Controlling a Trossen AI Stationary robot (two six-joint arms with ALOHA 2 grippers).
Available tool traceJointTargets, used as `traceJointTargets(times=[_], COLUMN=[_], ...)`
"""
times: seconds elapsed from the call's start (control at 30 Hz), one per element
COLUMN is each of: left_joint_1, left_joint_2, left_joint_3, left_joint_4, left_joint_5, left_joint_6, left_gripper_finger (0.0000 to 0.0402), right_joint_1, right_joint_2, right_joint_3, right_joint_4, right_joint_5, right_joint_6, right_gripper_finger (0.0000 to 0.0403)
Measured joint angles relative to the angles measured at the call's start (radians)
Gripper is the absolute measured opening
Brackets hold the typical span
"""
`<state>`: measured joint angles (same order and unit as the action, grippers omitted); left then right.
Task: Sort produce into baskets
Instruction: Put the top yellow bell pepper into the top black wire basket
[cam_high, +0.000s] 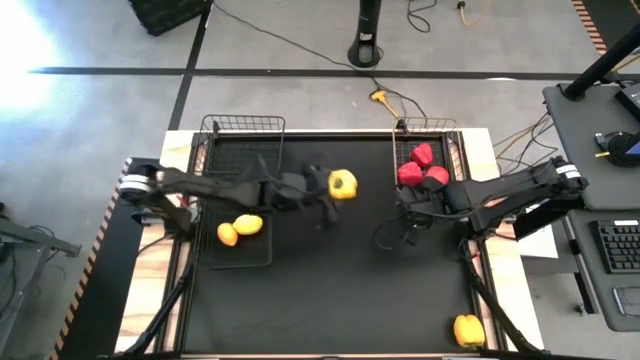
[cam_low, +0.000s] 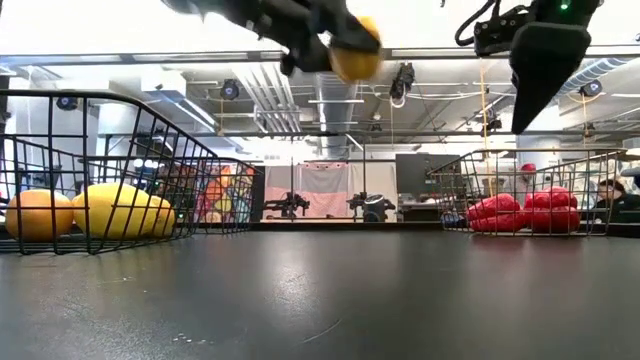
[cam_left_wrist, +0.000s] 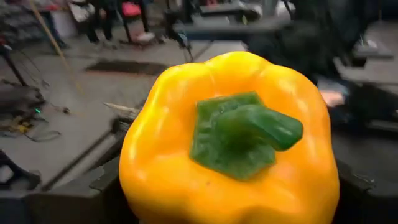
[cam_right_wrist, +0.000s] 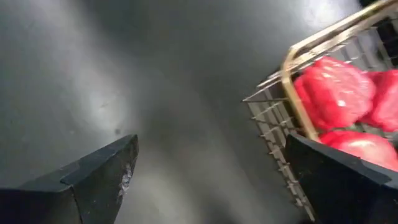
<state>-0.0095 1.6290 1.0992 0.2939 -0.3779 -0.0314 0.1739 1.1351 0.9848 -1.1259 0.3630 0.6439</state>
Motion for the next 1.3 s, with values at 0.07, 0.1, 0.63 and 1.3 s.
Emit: traceJointTargets(times=[0.07,0.1,0.63,1.3], left_joint_1=[0.023,0.039,0.508,0.900], left_joint_2=[-0.085,-0.128,-0.484,-0.055], left_joint_3=[-0.041,-0.064,-0.184,-0.087], left_joint_4=[-0.016,-0.040,-0.872,-0.967], left_joint_5=[0.001,-0.003,-0.249,0.154], left_joint_6=[0.009,0.008,-0.483,-0.396], left_gripper_finger=[0.0314,0.0314,0.0315,0.0316], right_joint_1=[0.020,0.031,0.123,0.144], right_joint_2=[0.000,0.000,0.021,0.026], right_joint_3=[-0.013,-0.021,-0.059,-0.060], right_joint_4=[0.020,0.034,0.248,0.279], right_joint_5=[-0.006,-0.007,-0.030,-0.101], right_joint_6=[0.000,0.000,-0.044,0.007], right_gripper_finger=[0.0400,0.0400,0.0400,0.0400])
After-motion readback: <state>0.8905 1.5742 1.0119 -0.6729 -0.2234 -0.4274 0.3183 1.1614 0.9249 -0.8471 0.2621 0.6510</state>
